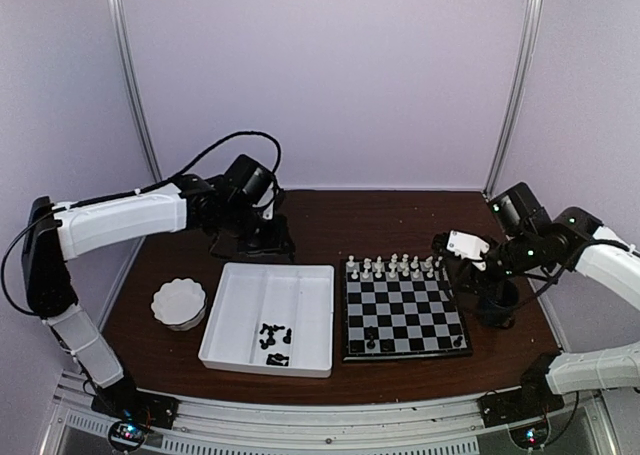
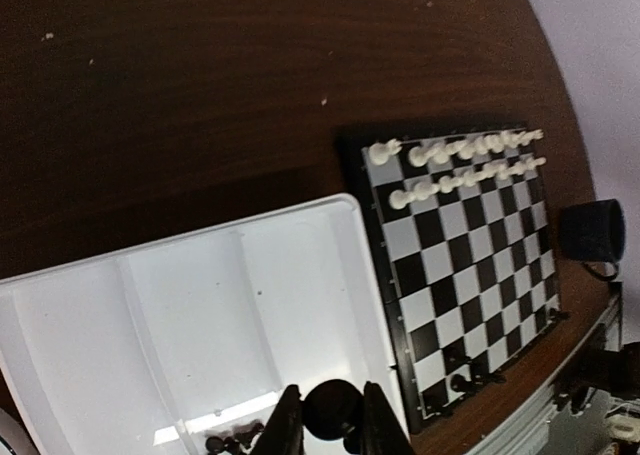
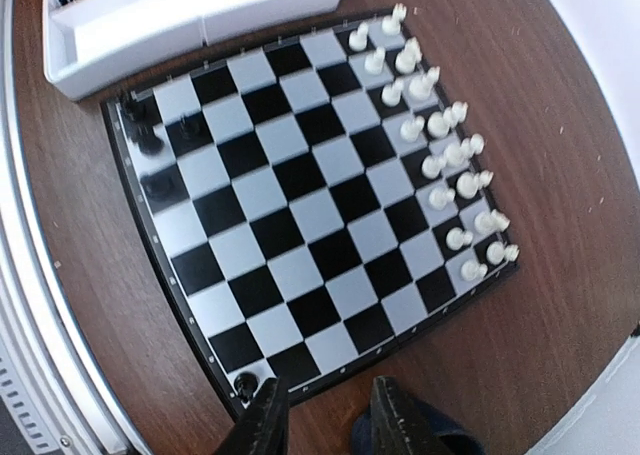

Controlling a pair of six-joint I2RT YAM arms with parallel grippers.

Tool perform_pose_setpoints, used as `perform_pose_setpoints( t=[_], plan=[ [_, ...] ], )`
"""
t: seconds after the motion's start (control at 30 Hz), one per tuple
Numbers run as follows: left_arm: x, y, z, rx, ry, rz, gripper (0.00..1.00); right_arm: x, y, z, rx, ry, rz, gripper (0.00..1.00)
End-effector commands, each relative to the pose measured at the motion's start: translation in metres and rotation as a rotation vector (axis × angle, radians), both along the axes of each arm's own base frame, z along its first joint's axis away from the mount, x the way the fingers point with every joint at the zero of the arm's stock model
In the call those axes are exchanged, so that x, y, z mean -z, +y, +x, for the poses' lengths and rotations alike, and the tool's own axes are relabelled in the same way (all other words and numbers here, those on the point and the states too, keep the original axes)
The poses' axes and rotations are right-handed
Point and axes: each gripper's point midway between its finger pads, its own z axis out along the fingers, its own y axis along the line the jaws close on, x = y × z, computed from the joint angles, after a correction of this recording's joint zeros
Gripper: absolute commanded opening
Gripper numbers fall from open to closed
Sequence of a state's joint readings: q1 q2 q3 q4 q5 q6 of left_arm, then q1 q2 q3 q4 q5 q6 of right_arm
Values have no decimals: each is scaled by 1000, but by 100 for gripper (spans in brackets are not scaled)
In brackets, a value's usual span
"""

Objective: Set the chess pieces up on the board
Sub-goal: Pass from the left arm to the right

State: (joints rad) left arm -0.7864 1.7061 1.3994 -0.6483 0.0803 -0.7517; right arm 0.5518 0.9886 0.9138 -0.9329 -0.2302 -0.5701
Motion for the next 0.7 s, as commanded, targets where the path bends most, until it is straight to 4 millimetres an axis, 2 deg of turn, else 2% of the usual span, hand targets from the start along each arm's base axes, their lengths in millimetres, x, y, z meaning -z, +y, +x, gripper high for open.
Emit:
perform_pose_setpoints(
  t=[0.0, 0.07, 0.13, 0.23, 0.3, 0.4, 0.67],
  plan=[
    [-42, -29, 3, -20, -56, -285, 10, -68, 48, 25, -57, -48, 215, 32],
    [-65, -44, 1, 12, -98, -422, 10, -89, 72, 33, -94, -26, 288, 33],
    [-83, -50, 0, 21, -121, -513, 10, -113, 95, 42, -120, -9, 380, 35],
    [-106, -53, -3, 14, -149, -611, 10, -132, 124, 49, -159, 22, 471, 37],
    [-120, -50, -5, -7, -167, -665, 10, -137, 141, 53, -176, 21, 487, 37],
    [-129, -48, -8, -44, -170, -720, 9, -141, 165, 55, -193, 10, 485, 38],
    [-132, -47, -11, -112, -107, -847, 9, -142, 206, 74, -120, -27, 475, 38]
  ],
)
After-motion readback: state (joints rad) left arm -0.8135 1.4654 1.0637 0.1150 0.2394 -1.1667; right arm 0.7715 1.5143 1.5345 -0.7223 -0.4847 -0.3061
